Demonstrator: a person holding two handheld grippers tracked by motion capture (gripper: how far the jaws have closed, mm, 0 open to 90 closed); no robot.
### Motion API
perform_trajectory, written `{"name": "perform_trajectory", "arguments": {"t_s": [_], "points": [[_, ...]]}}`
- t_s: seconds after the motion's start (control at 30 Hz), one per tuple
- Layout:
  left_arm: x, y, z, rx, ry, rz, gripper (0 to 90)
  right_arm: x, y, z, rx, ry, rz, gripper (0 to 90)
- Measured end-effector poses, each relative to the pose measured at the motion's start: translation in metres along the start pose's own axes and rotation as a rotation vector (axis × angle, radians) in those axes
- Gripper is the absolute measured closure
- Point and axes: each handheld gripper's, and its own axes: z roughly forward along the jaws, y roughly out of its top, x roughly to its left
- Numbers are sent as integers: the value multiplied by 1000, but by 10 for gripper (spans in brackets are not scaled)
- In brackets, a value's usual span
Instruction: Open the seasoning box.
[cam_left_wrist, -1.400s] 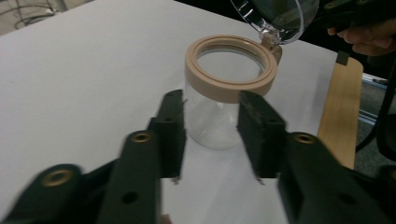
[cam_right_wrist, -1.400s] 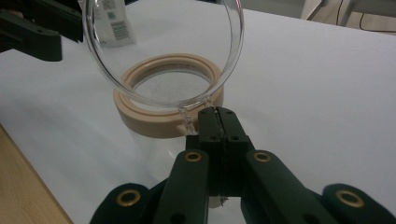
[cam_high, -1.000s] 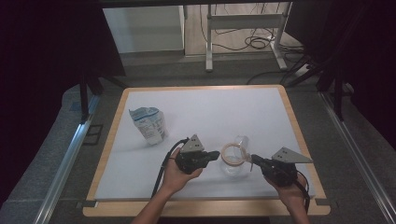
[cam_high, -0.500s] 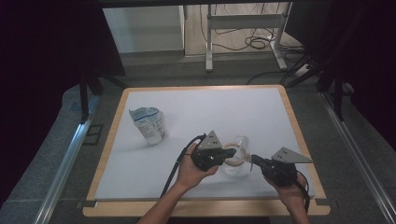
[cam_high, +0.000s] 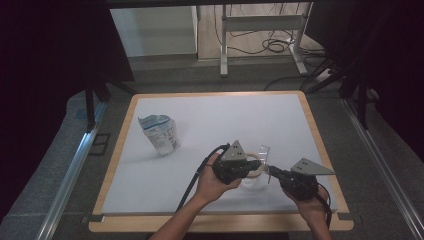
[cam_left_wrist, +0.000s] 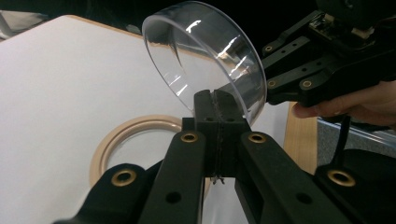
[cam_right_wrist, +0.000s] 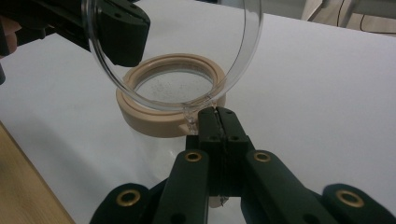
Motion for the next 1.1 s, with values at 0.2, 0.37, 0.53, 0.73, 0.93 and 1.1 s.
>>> {"name": "perform_trajectory", "arguments": {"t_s": [0.2, 0.37, 0.53, 0.73, 0.93, 1.1], "points": [[-4, 3, 7, 8, -10, 10, 900, -1, -2, -1, 3, -1, 5, 899], [-8, 8, 9, 9, -19, 23, 900, -5, -5, -11, -9, -15, 32, 899], [-14, 13, 14, 20, -25, 48, 900, -3, -10, -17, -7, -19, 53, 898], [-13, 11, 12, 23, -15, 47, 900, -3, -25, -21, 13, -19, 80, 898], [-7, 5, -6, -4, 7, 38, 893, 6, -34, -23, 14, 9, 79, 894], [2, -6, -27, -25, 22, 12, 863, 23, -36, -16, 18, 52, 52, 879]]}}
